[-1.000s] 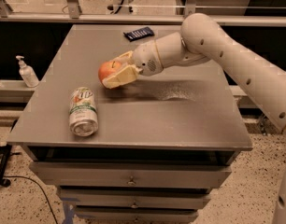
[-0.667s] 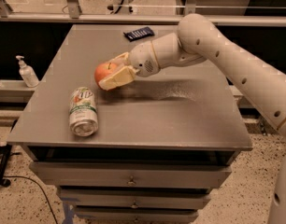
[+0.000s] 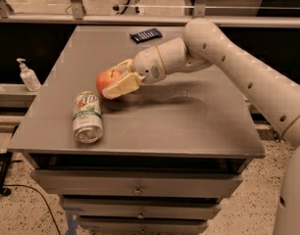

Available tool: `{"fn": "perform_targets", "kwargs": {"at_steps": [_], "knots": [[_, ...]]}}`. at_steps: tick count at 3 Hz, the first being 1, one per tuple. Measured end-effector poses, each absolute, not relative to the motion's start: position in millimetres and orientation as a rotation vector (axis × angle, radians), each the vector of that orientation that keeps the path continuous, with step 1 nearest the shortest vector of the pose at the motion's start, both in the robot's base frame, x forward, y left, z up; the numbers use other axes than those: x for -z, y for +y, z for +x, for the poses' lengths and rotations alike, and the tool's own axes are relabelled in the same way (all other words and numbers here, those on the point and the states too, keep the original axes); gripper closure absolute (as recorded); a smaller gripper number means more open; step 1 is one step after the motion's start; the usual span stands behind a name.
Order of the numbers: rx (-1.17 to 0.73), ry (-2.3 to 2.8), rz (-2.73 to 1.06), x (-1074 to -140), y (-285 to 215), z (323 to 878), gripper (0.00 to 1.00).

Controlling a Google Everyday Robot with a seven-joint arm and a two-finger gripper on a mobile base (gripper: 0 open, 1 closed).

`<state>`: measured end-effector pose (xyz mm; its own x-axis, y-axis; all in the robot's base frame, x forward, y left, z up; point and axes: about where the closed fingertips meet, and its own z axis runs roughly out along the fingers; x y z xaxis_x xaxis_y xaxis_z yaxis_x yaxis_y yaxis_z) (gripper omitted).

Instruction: Move apple near 7up can

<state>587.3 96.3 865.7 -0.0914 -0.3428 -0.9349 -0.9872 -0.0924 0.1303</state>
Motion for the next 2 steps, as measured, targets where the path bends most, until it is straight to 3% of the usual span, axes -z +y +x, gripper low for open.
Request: {"fn": "perform_targets", "kwargs": {"at_steps": [2], "knots": [[-1.23,1.448,-1.557,-862.2,86.2,575.2,0.13]]}}
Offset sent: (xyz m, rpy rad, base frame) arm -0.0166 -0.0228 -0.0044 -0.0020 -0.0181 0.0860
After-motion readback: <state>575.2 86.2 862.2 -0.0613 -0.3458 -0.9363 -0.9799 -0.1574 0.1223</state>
